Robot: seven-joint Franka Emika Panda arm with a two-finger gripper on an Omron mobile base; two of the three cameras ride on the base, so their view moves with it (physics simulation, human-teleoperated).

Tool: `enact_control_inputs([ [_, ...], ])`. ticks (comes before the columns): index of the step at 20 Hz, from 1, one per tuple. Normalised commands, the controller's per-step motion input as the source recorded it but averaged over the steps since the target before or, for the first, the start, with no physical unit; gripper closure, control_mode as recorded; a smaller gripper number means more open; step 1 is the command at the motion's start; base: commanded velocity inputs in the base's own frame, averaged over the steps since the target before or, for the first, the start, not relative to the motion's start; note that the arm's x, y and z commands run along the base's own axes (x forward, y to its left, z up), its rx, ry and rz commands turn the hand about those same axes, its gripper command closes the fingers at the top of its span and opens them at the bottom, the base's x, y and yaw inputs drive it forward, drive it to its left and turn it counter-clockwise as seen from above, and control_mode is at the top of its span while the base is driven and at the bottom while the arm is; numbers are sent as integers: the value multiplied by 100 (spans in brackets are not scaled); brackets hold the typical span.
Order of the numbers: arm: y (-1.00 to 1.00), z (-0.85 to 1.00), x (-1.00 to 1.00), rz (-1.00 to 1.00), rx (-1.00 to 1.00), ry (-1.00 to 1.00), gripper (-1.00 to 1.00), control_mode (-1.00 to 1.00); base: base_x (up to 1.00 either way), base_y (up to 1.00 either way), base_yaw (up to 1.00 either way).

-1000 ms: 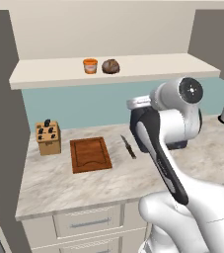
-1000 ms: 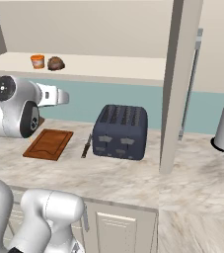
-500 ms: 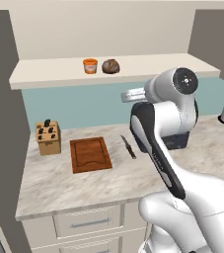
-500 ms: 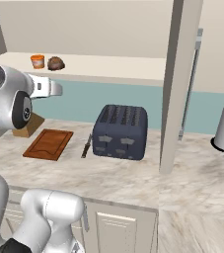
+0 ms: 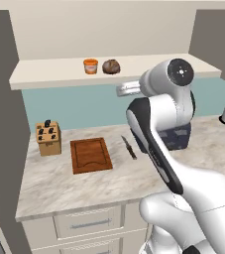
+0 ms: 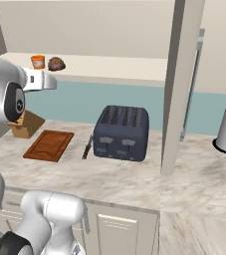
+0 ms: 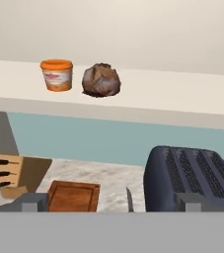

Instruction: Pick the bread, place it on the cutting board, pick the jam, place it on the counter, and close the cabinet.

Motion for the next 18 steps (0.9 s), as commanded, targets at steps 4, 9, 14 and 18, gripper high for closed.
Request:
enact_control_inputs([
  [4, 13, 18, 0, 0, 0, -1, -100, -100, 0, 0, 0],
  [9, 9, 11, 0, 0, 0, -1, -100, -100, 0, 0, 0],
  [14, 8, 0, 5, 0, 0, -2, -100, -100, 0, 0, 0],
  [18, 4, 0, 12, 0, 0, -2, -100, -100, 0, 0, 0],
])
